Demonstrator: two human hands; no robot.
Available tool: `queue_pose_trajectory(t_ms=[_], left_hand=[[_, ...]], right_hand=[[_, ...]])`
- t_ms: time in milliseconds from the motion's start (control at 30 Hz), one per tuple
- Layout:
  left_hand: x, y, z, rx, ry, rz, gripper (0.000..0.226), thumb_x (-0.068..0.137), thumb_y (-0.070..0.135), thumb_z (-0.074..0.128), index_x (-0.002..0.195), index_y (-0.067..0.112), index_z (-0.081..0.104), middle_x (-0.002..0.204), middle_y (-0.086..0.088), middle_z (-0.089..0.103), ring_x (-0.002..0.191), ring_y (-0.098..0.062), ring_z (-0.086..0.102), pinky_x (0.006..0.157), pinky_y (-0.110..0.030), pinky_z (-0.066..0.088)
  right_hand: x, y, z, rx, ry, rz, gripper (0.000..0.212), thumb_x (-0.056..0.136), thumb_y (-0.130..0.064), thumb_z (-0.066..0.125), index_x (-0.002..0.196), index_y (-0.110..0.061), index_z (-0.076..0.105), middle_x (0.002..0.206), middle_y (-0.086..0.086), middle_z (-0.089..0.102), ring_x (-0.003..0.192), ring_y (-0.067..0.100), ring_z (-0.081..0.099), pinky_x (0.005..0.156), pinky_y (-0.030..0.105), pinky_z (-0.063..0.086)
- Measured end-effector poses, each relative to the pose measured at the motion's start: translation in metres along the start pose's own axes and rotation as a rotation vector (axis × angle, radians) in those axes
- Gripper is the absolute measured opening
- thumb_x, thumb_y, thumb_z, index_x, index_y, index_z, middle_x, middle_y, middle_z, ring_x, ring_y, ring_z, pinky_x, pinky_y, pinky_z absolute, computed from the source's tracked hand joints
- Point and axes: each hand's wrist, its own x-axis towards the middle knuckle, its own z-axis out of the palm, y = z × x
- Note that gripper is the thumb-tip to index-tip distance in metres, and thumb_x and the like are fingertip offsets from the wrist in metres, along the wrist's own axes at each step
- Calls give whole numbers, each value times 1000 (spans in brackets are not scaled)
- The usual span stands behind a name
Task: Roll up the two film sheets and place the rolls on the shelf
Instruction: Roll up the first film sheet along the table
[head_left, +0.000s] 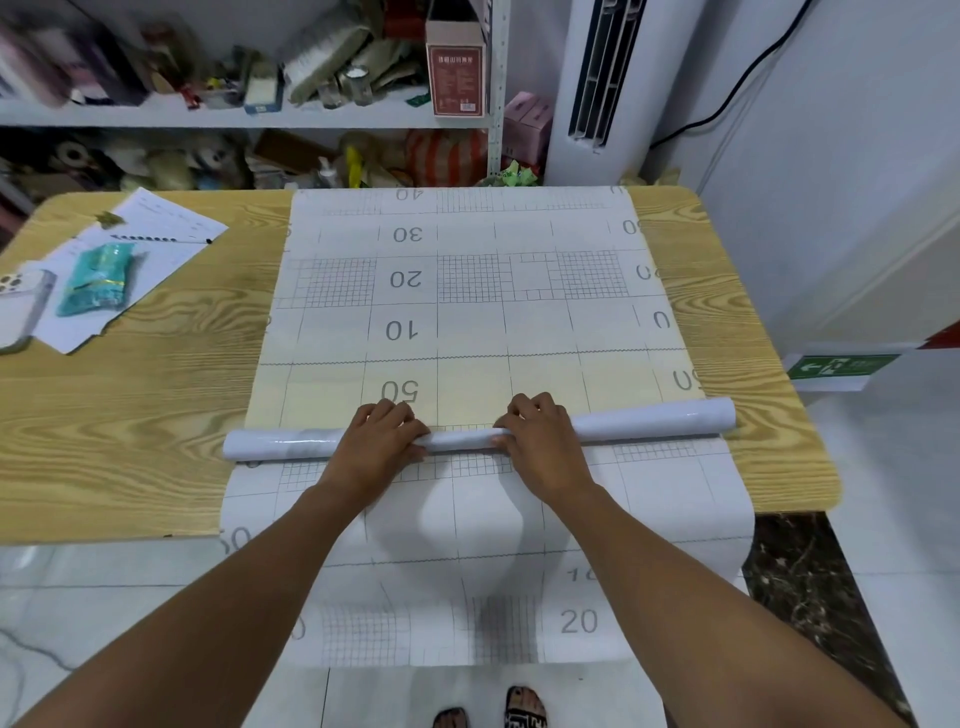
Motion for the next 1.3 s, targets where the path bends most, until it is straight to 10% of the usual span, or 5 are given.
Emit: queue_pose_trajectory(t_ms=[267,667,867,1300], left_hand=[[5,0,-2,-164,-73,-110,35,91,27,52,124,17,51,110,-4,61,102,-25,49,80,-32,33],[6,9,-11,-139,-157,-140,35,96,25,41,131,19,40,114,-7,57,100,-26,46,76,-34,33],[0,6,-13,-191,-133,-108,38,84,28,63,118,14,53,109,-10,51,86,-27,53,65,-30,40],[-1,0,-17,-1,-42,48,36,81,33,38,79,14,68,62,-2,61,58,-24,57,46,-26,38]], right_hand=[[-6,7,-4,177,-60,30,40,86,-37,61,120,-16,56,114,0,57,105,21,49,89,32,34],[-8,12,-10,198,-48,66,21,92,-30,53,106,-20,64,100,-2,66,100,19,47,89,30,30],[-10,5,-19,230,-35,101,25,94,-27,52,117,-19,59,103,0,64,102,21,47,88,29,29],[-16,2,-3,126,101,93,22,79,-27,71,95,-13,66,103,3,60,93,26,48,79,34,36]])
